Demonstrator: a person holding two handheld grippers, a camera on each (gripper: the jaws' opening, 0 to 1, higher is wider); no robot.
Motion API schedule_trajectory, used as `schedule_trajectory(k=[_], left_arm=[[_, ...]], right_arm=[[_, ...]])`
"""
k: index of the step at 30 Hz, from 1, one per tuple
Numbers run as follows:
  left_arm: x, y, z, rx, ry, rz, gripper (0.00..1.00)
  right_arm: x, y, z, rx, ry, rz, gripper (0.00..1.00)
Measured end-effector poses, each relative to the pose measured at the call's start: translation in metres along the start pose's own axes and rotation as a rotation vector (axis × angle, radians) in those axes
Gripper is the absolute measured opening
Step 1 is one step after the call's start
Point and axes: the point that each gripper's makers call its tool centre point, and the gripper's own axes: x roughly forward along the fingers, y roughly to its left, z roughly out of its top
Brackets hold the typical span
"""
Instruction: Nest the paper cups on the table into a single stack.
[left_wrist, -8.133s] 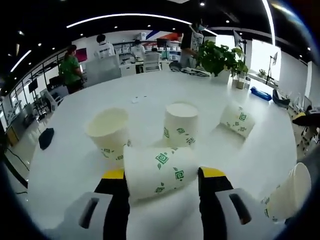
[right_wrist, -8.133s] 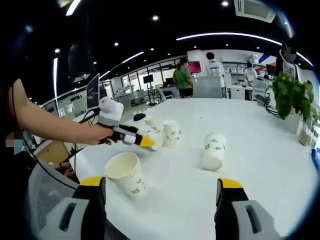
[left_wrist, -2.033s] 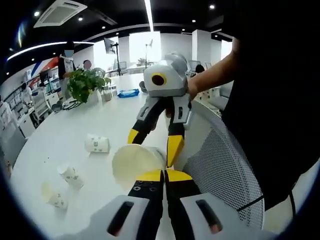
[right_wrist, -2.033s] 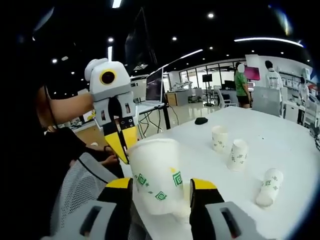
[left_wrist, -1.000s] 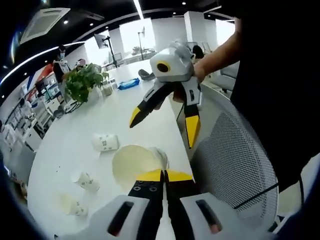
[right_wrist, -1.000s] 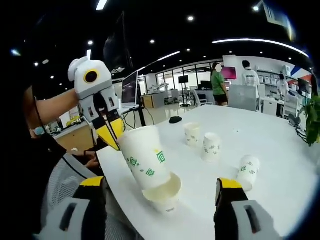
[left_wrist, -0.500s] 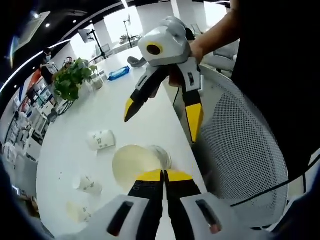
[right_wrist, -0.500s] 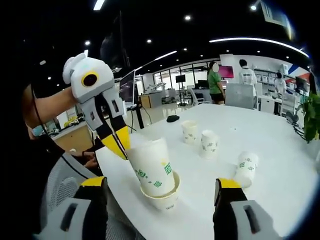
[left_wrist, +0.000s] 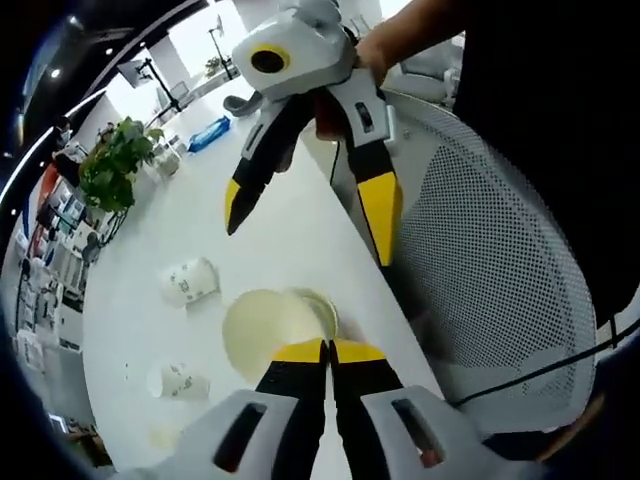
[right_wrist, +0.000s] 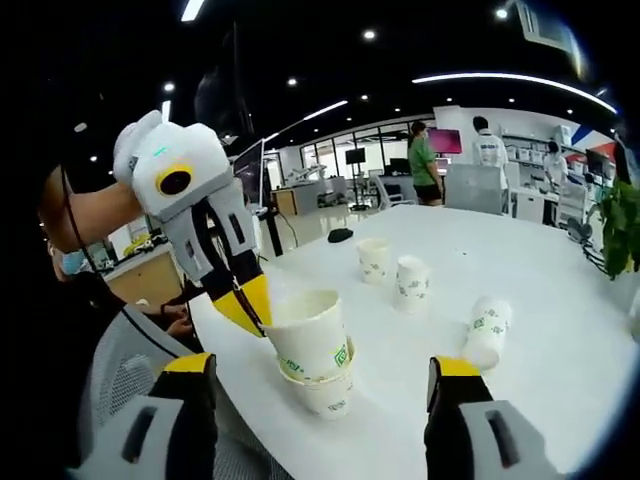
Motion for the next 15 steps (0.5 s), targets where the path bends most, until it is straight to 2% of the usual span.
schedule_trajectory(k=[2,12,15], left_arm=[[0.004,-0.001,-0.004,0.021,0.025,-0.01,0.0],[0.019,-0.007,-0.008,0.083,0.074,-0.06,0.0],[0.021,-0.008,-0.005,0.091,0.066,-0.069,0.0]], right_arm=[[0.0,0.0,0.0,0.003,-0.002,-0.002,0.87],[-0.001,-0.003,-0.001,0.013,-0.004,-0.017,0.86],[-0.002,-0.004,-0.002,0.014,-0.004,-0.021,0.86]])
